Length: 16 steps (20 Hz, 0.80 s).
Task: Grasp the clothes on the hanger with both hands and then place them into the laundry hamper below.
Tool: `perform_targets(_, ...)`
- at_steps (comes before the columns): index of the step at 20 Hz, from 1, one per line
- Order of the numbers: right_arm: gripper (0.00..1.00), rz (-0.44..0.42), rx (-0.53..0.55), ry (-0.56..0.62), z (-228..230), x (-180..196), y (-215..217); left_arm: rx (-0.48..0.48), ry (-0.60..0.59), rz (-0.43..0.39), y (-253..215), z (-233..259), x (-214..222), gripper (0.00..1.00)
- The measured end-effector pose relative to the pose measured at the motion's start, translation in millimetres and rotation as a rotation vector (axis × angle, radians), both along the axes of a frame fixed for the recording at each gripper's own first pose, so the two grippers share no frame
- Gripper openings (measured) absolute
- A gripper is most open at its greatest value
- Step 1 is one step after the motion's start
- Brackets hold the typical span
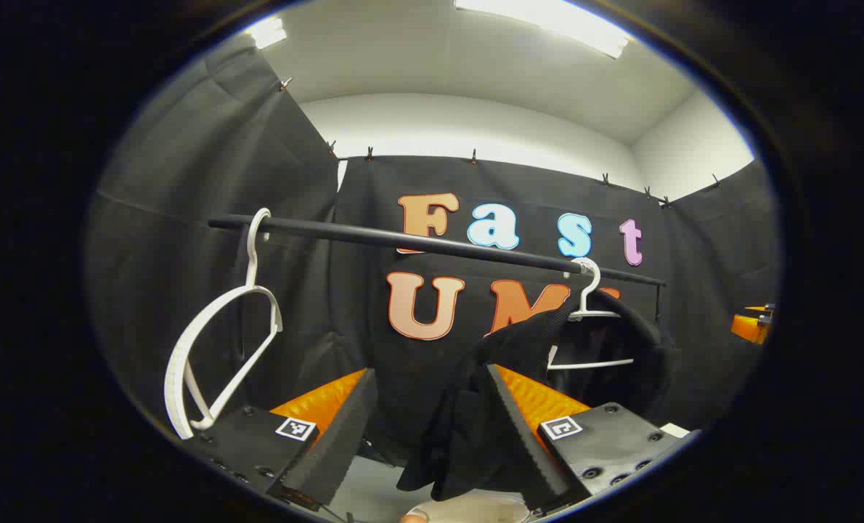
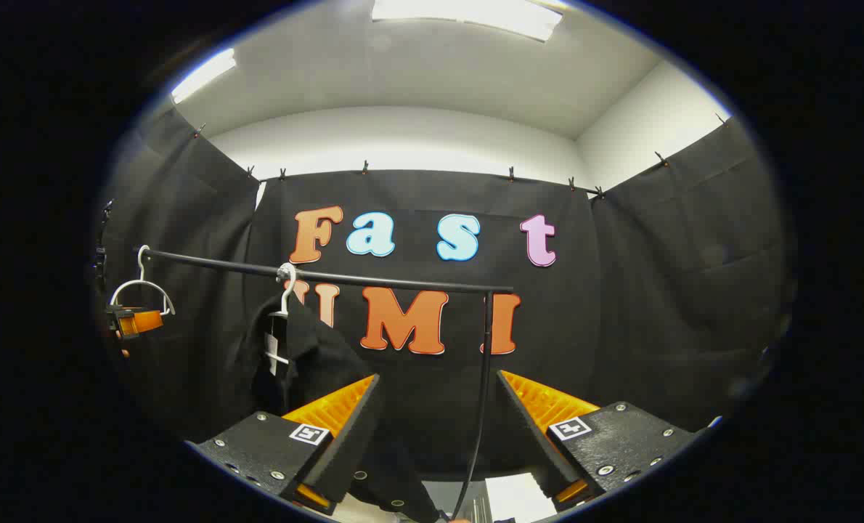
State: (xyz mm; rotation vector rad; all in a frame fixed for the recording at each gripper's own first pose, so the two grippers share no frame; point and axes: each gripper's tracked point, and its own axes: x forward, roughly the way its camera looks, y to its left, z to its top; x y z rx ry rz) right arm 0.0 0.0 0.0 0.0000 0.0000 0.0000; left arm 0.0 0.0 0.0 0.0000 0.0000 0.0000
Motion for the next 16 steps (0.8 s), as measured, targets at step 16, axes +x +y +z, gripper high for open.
perform_targets(16,1.0,0.008,0.033,0.027,-2.0,-2.2,-7.1,0.056,-0.02,0.037,-8.8,16.7,-5.6,0.96)
